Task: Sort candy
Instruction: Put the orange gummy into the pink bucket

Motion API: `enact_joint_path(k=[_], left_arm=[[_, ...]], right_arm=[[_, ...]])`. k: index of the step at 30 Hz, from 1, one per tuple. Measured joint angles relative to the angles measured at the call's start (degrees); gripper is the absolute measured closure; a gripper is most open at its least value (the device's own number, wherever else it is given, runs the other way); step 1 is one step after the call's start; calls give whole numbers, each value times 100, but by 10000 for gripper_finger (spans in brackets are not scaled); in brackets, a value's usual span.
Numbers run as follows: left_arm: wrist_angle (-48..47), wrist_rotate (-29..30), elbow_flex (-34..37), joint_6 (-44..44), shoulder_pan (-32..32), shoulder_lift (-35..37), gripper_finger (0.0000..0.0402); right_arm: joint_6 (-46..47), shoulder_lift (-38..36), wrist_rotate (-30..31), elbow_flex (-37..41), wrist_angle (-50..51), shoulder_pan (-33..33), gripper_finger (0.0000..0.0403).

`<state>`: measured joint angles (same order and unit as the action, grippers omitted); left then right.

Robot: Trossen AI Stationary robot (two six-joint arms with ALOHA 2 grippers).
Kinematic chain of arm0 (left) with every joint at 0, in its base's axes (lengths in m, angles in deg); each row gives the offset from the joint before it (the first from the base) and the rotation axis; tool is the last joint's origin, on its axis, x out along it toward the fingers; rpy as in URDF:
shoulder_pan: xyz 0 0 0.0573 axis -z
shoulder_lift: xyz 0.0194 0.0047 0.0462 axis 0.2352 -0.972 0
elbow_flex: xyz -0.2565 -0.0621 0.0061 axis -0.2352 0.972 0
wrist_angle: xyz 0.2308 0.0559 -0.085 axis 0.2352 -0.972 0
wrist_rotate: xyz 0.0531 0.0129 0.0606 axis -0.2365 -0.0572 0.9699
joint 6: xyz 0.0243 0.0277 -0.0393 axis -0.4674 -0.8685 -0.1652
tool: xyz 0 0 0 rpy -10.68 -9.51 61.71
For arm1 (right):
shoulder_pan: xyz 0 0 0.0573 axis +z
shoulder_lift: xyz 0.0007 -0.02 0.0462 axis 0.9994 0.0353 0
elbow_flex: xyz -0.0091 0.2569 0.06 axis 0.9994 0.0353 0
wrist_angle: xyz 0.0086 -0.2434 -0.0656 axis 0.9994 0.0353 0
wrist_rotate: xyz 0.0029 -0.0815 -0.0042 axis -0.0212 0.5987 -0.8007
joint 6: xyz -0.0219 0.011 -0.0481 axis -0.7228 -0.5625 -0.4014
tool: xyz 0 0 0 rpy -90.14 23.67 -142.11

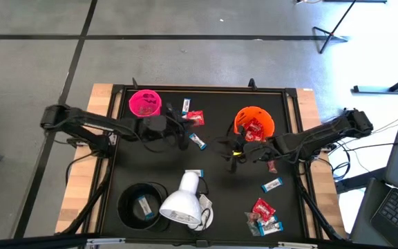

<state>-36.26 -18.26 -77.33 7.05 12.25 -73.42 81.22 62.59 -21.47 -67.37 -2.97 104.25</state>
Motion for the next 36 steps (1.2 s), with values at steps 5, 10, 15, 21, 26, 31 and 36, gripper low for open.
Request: enact_joint_path(k=[5,10,15,21,26,31,36], left_arm=[[-1705,1247,-2,-26,-262,1092,401],[-3125,1676,-2,428,-704,1953,401],[-4002,1668,0,765,-1135,2309,401],[-4565,1632,0,905,-1726,2218,401],[-4942,1273,0,1077,-2208,1998,401],[-4971,1132,0,1164,-2497,1751,398],[-4973,762,0,1124,-2664,1639,351]], right_arm=[[319,-90,-238,0,186,0,196],[368,-90,-312,0,244,0,196],[368,-90,-310,0,211,-2,196],[380,-89,-307,0,204,-2,196],[397,-88,-384,0,242,-2,196],[405,-88,-399,0,241,-2,196],[405,-88,-404,0,242,-2,196]])
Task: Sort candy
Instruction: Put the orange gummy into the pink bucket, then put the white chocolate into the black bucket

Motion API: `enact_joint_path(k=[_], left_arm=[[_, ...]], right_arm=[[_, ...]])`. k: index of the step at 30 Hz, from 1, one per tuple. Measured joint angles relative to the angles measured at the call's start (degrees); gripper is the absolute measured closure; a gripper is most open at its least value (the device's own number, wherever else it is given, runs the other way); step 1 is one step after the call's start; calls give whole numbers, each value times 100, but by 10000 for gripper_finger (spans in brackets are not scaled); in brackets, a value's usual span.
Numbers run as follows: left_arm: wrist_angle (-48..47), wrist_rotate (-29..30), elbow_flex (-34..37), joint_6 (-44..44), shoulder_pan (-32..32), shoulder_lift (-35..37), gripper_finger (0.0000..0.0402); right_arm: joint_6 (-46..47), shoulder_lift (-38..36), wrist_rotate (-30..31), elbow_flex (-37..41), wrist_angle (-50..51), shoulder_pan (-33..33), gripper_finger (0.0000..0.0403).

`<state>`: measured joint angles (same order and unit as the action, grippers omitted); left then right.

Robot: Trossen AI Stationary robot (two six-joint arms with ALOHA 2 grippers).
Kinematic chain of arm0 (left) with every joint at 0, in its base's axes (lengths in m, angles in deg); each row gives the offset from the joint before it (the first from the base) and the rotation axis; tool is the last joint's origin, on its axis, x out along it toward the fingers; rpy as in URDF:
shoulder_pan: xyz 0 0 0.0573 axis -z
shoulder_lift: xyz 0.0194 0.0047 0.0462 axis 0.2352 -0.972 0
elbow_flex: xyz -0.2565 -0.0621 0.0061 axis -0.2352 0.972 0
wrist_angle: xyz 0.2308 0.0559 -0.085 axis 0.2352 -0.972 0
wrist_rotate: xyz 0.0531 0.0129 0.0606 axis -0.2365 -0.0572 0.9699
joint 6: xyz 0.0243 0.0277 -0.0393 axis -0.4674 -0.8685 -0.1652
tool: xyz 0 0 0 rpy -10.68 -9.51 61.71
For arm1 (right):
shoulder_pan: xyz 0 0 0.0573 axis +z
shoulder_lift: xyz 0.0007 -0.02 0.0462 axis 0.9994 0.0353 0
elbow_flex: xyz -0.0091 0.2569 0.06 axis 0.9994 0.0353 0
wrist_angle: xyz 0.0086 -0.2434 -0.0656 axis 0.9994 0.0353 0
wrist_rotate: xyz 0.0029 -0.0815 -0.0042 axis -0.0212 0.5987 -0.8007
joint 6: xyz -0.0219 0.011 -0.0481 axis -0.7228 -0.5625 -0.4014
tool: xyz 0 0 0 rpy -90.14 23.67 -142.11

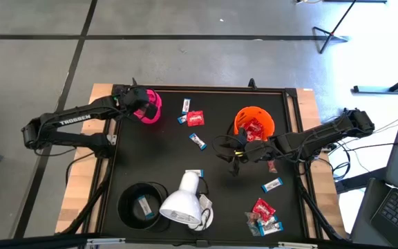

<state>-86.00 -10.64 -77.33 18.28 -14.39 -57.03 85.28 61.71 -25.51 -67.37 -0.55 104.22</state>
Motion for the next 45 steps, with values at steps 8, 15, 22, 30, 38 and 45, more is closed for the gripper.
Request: enact_joint_path(k=[8,15,22,30,38,45], left_arm=[[-79,-270,-232,-381,111,155,268],[482,-1514,-965,-701,790,423,258],[1957,-2605,-970,-1017,1733,277,257],[2389,-2477,-968,-1226,2476,-324,257],[2522,-2362,-968,-1277,2667,-932,257],[2566,-2360,-966,-1275,2667,-1154,257]], right_arm=[[229,-36,-474,-2,233,2,196],[578,-315,-535,-2,1344,428,196],[1772,-466,-405,-7,2692,1116,196],[3379,-450,-1087,-7,4254,2102,196],[3987,-343,-1173,-7,4388,3143,196],[3857,265,-1079,-5,4512,3717,196]])
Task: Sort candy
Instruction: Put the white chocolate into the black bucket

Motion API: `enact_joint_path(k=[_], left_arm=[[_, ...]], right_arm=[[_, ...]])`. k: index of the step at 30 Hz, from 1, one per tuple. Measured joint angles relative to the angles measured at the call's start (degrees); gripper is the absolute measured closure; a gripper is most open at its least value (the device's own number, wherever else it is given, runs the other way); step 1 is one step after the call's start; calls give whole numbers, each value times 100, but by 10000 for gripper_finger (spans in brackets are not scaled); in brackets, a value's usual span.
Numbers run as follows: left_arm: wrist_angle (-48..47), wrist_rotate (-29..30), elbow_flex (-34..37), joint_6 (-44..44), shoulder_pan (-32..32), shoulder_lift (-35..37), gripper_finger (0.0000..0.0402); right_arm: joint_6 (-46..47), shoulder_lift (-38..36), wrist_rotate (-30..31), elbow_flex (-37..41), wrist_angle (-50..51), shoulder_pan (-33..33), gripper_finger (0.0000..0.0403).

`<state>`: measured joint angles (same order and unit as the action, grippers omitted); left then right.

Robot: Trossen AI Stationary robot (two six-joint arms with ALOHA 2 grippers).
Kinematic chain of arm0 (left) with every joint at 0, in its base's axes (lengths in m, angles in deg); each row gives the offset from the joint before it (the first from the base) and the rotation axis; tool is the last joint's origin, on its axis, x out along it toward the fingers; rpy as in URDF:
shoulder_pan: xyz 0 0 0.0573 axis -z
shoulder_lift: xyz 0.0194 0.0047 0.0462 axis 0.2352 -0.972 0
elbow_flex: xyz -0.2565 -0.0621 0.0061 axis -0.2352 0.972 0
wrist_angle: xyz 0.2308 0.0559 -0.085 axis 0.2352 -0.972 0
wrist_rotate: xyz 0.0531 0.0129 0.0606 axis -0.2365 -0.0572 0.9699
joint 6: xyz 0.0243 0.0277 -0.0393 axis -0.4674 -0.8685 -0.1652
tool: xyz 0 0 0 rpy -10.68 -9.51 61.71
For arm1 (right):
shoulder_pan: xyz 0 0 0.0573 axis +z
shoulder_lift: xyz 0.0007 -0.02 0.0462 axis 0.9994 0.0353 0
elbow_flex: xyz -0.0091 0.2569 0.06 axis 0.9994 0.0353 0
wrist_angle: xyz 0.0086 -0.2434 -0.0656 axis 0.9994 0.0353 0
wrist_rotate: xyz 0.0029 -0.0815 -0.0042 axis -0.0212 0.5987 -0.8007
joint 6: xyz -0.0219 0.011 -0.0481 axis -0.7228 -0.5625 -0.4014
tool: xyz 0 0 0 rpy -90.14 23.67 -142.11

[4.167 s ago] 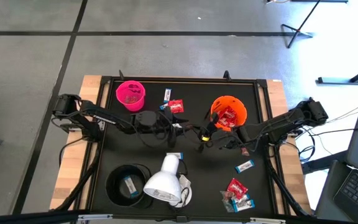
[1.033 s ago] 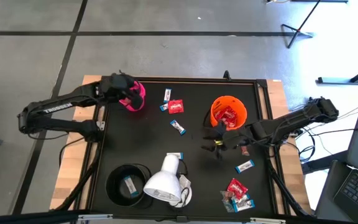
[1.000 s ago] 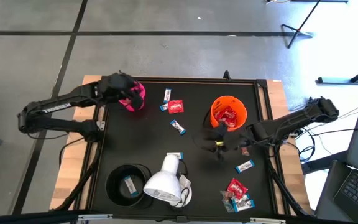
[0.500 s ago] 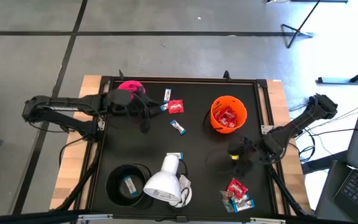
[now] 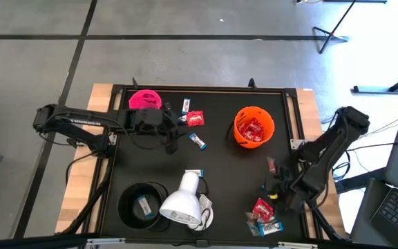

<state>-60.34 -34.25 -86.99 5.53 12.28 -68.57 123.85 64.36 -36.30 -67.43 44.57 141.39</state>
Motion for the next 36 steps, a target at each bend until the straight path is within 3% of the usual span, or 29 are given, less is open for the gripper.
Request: enact_joint_path(k=[14,25,36], left_arm=[[64,-7,0,-24,-2,13,257],[278,-26,0,-23,0,13,257],[304,-24,0,7,33,13,257]], right_arm=[[-518,1073,-464,3,377,-141,196],[-595,1078,-49,23,740,-172,196],[-855,815,-458,900,-639,-480,196]])
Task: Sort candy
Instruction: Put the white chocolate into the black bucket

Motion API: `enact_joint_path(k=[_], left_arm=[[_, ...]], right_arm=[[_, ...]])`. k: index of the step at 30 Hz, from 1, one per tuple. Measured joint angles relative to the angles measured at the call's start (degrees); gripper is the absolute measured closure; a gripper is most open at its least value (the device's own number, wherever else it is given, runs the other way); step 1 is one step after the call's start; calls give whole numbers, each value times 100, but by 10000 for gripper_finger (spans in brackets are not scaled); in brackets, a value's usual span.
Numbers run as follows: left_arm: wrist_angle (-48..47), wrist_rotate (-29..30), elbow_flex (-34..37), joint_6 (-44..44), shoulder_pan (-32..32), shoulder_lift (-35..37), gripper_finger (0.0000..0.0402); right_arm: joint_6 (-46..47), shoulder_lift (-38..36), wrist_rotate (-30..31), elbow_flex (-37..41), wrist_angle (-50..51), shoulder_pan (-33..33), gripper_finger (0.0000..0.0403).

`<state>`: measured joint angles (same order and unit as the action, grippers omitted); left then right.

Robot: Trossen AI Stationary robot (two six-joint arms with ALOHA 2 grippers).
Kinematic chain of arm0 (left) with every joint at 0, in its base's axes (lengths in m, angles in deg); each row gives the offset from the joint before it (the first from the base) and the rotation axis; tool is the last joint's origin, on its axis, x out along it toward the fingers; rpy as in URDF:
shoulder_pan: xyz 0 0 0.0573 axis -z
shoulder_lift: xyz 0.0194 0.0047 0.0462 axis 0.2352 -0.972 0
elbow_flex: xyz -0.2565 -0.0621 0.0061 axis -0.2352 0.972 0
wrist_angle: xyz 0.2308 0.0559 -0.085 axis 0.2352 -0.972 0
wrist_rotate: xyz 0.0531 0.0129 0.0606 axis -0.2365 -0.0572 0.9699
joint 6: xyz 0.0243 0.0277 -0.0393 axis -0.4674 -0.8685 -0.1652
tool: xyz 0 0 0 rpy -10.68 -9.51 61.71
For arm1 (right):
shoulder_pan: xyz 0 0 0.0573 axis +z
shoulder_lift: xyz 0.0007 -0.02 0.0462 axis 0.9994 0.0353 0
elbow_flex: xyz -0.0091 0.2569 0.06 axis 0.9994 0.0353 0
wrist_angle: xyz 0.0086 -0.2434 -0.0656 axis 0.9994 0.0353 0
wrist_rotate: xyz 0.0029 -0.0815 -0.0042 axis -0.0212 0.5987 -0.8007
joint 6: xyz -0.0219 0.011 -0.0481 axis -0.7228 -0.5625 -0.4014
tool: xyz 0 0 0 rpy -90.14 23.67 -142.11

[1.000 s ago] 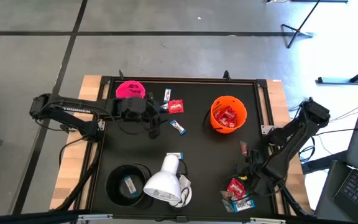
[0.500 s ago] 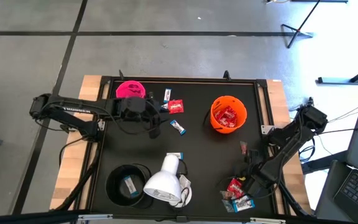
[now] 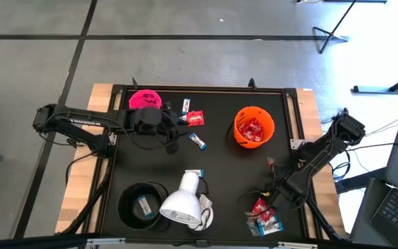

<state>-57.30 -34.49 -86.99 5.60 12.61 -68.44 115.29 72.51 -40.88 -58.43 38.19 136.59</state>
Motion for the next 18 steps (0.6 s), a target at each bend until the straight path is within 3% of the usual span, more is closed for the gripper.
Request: enact_joint_path(k=[10,18], left_arm=[[0,0,0,30,2,0,257],[-2,0,0,122,35,0,257]], right_arm=[[-66,0,-262,23,32,9,202],[-60,0,-260,23,41,9,287]])
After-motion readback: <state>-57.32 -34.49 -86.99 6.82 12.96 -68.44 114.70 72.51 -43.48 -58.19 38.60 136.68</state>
